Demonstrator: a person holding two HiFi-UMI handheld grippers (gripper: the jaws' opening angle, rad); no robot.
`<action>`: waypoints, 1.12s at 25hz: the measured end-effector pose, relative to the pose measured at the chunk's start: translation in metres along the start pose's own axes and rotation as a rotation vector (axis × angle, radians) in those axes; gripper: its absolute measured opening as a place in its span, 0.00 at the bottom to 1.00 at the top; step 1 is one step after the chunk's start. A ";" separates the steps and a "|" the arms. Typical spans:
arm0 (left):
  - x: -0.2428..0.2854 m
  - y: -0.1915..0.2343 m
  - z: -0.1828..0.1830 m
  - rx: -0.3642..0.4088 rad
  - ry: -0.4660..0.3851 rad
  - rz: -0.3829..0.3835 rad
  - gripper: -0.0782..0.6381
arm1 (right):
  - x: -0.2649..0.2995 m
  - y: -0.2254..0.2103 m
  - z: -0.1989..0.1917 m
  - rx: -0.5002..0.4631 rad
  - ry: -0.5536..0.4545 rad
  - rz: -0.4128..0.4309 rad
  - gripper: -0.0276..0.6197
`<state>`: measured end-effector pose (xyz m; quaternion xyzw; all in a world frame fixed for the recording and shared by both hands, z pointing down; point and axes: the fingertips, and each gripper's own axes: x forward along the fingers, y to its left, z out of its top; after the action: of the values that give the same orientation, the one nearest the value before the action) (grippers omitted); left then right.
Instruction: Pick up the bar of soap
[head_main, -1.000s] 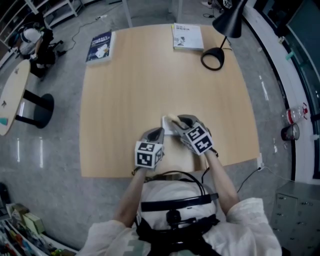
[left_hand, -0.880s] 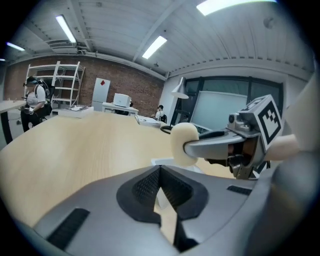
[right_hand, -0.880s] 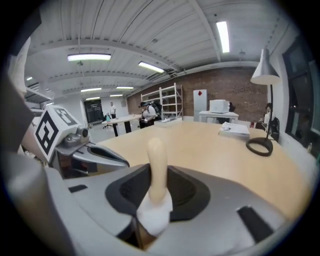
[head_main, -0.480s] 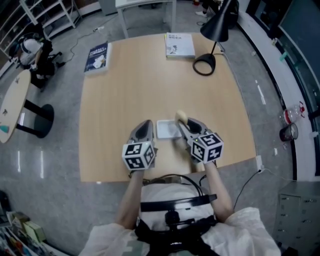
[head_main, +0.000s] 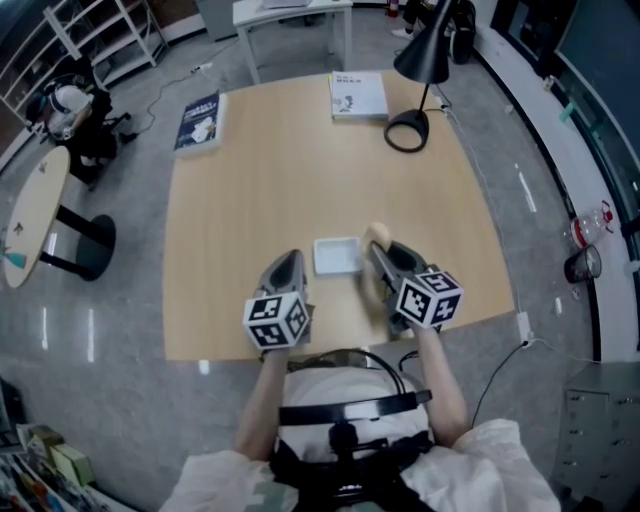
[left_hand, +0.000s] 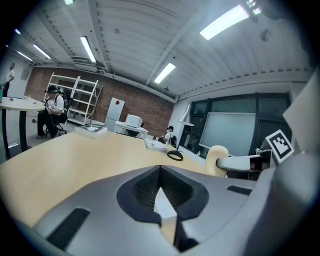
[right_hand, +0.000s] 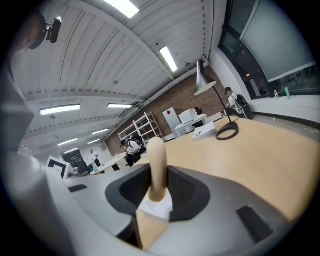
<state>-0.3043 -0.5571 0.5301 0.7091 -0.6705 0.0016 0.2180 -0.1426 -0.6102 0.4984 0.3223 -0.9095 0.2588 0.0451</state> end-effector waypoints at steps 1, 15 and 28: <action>-0.003 0.001 0.001 0.000 -0.004 0.004 0.12 | -0.001 0.001 0.002 0.002 -0.005 0.003 0.22; -0.076 -0.022 0.019 -0.038 -0.155 0.126 0.12 | -0.056 0.013 0.007 0.006 -0.023 0.039 0.22; -0.180 -0.037 0.018 -0.069 -0.274 0.118 0.12 | -0.144 0.068 -0.022 0.043 -0.071 0.076 0.22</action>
<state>-0.2921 -0.3916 0.4494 0.6542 -0.7341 -0.1055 0.1480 -0.0720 -0.4729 0.4518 0.2974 -0.9162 0.2683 -0.0041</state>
